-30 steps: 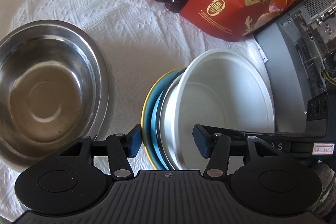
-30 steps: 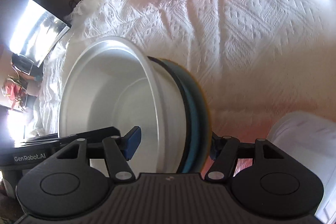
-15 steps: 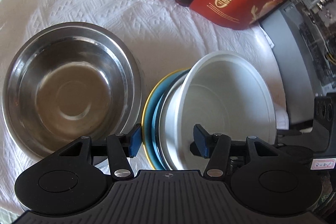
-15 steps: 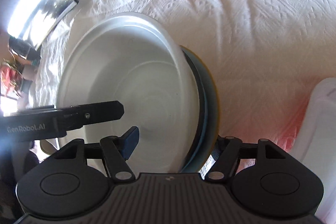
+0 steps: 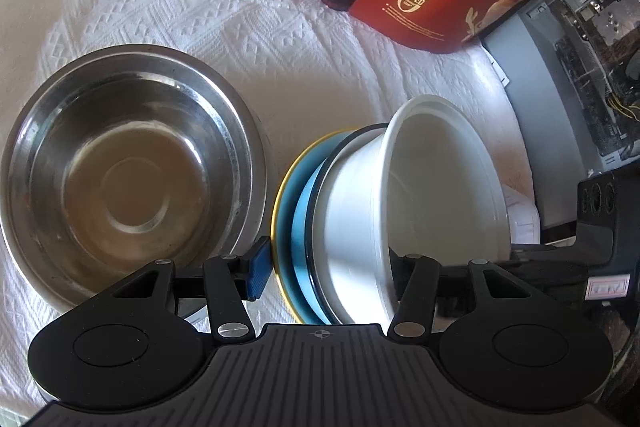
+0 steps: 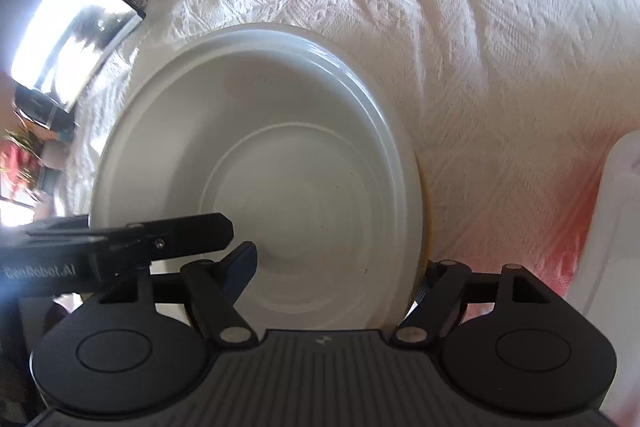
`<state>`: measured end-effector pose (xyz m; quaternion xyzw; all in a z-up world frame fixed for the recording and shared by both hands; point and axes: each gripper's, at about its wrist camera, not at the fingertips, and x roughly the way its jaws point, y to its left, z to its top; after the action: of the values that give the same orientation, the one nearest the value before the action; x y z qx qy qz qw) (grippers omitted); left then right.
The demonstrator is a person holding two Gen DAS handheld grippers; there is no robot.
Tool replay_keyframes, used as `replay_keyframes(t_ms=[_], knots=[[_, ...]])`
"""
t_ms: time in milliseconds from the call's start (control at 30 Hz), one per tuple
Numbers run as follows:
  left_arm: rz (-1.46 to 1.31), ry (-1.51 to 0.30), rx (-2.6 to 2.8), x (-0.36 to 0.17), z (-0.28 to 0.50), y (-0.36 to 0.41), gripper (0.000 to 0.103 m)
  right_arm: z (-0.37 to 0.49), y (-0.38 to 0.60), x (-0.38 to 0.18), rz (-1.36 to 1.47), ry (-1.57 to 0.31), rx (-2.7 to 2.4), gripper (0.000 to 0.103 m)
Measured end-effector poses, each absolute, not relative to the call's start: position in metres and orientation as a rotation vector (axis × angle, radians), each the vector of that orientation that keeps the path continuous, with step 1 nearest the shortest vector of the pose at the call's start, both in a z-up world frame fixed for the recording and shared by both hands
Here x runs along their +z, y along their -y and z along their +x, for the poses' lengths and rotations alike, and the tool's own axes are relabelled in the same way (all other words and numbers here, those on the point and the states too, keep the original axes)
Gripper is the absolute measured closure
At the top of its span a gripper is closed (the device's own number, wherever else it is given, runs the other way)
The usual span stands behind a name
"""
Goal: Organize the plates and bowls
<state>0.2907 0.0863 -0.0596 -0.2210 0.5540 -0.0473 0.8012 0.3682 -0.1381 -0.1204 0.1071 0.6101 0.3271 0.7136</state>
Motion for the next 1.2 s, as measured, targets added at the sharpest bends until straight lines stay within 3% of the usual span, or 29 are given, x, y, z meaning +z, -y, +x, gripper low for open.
replay_keyframes(t_ms=[233,1200], knots=[[-0.444,-1.195,-0.097,-0.058,0.291,-0.081,0.048,0.371,0.144,-0.119,0.247,-1.352,0.709,0.038],[-0.281,-1.199,-0.055,-0.045,0.288,-0.060,0.048,0.360,0.144,-0.109,0.126,-1.288,0.696,0.037]])
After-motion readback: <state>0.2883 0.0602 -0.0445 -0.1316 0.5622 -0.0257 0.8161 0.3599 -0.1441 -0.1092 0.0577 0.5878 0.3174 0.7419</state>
